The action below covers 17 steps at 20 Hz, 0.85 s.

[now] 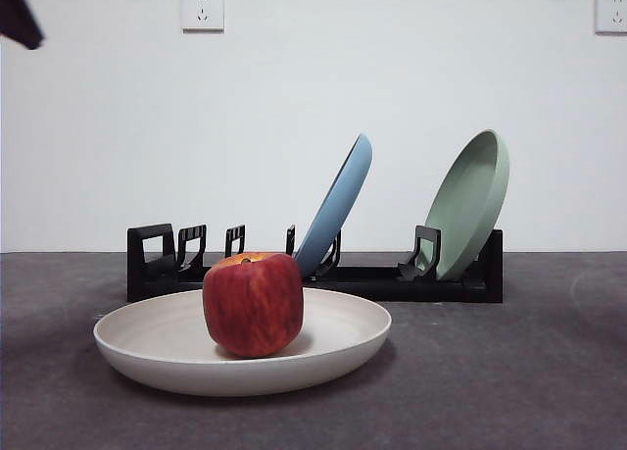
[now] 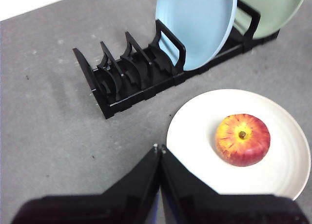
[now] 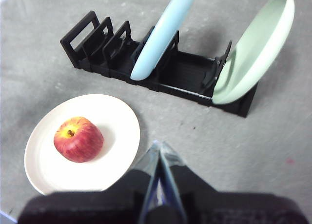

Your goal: Take the yellow plate from the plate rack,put the plate on the table,take the apple from the table,put the apple in the plate

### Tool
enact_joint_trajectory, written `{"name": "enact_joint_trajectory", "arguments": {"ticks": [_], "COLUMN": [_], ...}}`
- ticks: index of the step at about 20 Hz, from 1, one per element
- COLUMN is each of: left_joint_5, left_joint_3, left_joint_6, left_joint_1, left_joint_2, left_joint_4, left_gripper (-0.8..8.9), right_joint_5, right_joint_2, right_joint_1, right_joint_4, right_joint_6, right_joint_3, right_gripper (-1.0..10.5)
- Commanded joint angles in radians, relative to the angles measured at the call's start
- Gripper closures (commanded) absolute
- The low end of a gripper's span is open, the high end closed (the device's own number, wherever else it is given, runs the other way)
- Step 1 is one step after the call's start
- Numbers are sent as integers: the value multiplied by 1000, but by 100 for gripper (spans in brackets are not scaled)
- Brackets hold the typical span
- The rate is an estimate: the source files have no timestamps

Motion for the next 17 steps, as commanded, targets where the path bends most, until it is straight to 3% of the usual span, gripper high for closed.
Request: {"name": "enact_joint_trajectory", "arguments": {"ticks": [1, 6, 17], "left_joint_5": [-1, -8, 0], "left_joint_3": [-97, -209, -212], "left_joint_6": [-79, -114, -135], "left_joint_1": [3, 3, 1], "left_joint_2": [-132, -306, -309], "left_joint_4": [40, 41, 25], "left_gripper": [823, 823, 817], "right_joint_5": [5, 2, -1], "right_joint_2": [-70, -181, -172], "right_joint_1": [2, 2, 2], "right_joint_4": [91, 206, 192], "right_joint_6": [68, 111, 145], "right_joint_3": [-139, -342, -348], "right_gripper": [959, 959, 946]}}
